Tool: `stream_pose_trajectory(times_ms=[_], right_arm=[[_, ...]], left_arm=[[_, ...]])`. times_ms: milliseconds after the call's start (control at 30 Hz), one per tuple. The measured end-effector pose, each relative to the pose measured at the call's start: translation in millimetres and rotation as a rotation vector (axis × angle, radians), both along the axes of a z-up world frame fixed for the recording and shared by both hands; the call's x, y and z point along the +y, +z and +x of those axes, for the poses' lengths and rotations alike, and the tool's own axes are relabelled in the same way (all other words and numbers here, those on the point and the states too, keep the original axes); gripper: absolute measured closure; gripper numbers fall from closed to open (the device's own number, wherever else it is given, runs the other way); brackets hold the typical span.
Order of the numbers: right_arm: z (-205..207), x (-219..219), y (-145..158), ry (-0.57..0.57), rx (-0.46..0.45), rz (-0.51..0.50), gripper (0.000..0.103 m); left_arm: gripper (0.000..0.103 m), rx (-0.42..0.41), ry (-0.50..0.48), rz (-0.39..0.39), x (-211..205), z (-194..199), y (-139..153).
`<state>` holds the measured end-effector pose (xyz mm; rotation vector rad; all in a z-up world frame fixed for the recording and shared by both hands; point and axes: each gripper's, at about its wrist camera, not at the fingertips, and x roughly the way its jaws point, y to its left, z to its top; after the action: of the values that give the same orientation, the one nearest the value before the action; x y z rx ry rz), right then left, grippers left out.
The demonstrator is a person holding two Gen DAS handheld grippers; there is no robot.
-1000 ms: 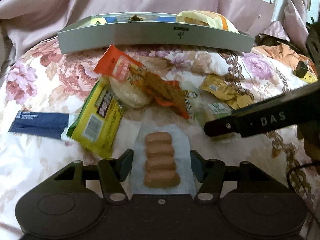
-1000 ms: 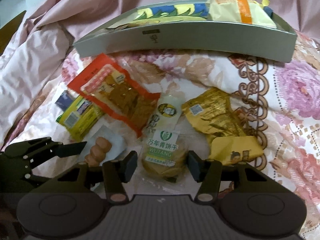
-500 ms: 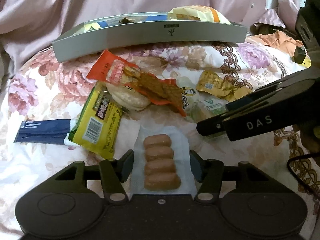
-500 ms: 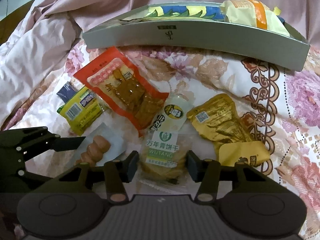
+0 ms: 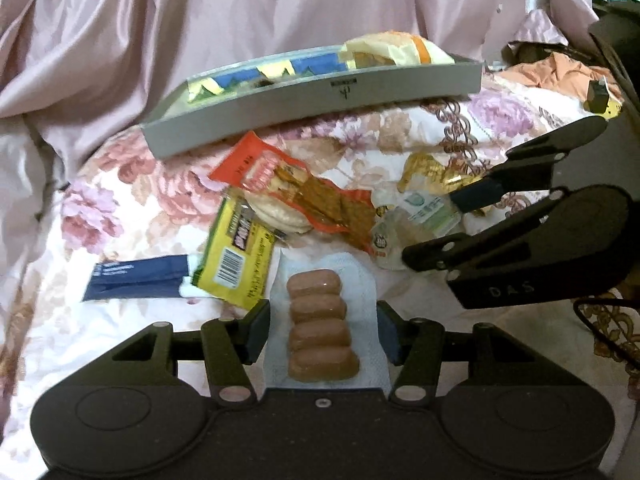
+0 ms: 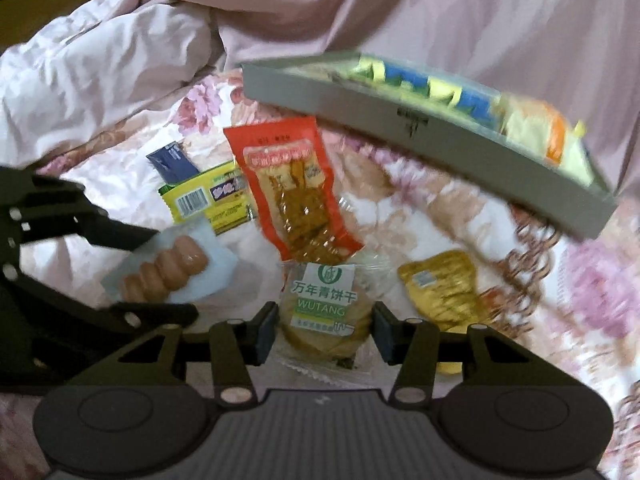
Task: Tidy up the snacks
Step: 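Carry both packs into the grey tray and open both tools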
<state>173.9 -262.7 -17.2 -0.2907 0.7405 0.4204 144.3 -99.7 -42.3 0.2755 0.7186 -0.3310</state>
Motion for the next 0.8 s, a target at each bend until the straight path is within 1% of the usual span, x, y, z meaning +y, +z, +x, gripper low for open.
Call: stream_pose_trajectory(times_ms=[133, 333, 433, 567, 633, 733, 800], right_arm=[[-16, 6, 9, 0.029, -0.133, -0.059, 0.049], [-30, 10, 23, 0.035, -0.285, -0.06, 0.049], [-33, 8, 30, 0.019, -0.354, -0.052, 0.049], [-38, 8, 39, -0.006, -0.473, -0.063, 0.049], [-38, 6, 42, -0.026, -0.522, -0.065, 0.049], [-32, 3, 49, -0.057, -0.558, -0.054, 0.049], [-23, -1, 53, -0.082, -0.561, -0.009, 0.049]], left_arm=[[0.046, -0.044, 0.034, -0.043, 6, -10, 12], [0.046, -0.128, 0.08, -0.084, 7, -9, 37], [0.046, -0.172, 0.103, -0.113, 5, -2, 49], [0.046, -0.226, 0.153, -0.184, 2, 10, 67], [0.046, -0.252, 0.171, -0.204, -1, 18, 73], [0.046, -0.267, 0.178, -0.211, -5, 34, 79], [0.046, -0.272, 0.181, -0.207, -7, 44, 80]])
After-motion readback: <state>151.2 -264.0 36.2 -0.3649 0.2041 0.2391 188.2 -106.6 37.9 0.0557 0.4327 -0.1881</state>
